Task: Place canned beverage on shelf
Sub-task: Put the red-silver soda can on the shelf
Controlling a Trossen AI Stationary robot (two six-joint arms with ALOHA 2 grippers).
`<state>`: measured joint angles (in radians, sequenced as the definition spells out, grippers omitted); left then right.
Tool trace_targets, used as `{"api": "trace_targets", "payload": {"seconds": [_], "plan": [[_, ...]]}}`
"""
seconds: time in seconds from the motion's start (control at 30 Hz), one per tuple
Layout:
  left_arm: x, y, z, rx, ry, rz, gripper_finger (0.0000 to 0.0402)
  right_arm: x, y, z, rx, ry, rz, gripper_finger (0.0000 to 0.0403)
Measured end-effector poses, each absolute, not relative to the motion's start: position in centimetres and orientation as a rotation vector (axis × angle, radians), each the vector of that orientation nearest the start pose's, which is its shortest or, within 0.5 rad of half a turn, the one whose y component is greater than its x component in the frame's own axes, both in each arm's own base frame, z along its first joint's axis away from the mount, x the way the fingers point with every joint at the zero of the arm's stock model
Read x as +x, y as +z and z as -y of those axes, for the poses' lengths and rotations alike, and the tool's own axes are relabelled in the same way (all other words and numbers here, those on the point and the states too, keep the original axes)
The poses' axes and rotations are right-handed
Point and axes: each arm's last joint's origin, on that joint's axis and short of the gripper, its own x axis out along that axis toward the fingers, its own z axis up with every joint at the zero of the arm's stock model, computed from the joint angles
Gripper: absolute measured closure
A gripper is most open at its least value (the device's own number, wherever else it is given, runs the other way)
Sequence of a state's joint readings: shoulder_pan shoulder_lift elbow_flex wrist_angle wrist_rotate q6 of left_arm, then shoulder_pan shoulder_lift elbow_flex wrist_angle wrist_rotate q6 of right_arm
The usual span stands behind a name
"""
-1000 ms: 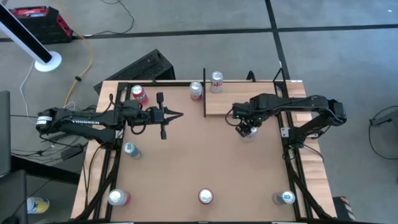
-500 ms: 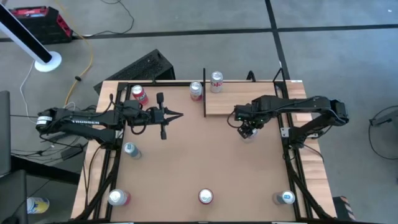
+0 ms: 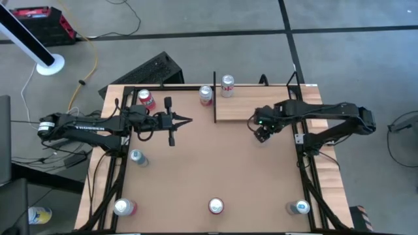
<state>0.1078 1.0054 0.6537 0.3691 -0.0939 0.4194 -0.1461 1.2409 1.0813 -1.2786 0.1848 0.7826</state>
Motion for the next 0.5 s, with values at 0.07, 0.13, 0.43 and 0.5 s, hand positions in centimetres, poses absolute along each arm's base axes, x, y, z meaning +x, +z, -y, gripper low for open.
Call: {"api": "trace_targets", "payload": {"seconds": [0.07, 0.13, 0.43, 0.5], "plan": [[22.4, 30.0, -2.7, 0.418, 0.202, -0.024, 0.0402, 19.0, 28.3, 3.5, 0.616, -0.822, -1.223, 0.0066], [22.4, 30.0, -2.7, 0.418, 0.203, -0.023, 0.0402, 18.6, 28.8, 3.6, 0.634, -0.824, -1.192, 0.0066], [22.4, 30.0, -2.7, 0.418, 0.203, -0.022, 0.0402, 18.5, 29.1, 3.3, 0.704, -0.847, -1.143, 0.0066], [22.4, 30.0, -2.7, 0.418, 0.202, -0.023, 0.0401, 19.0, 28.8, 3.1, 0.711, -0.825, -1.151, 0.0066]]}}
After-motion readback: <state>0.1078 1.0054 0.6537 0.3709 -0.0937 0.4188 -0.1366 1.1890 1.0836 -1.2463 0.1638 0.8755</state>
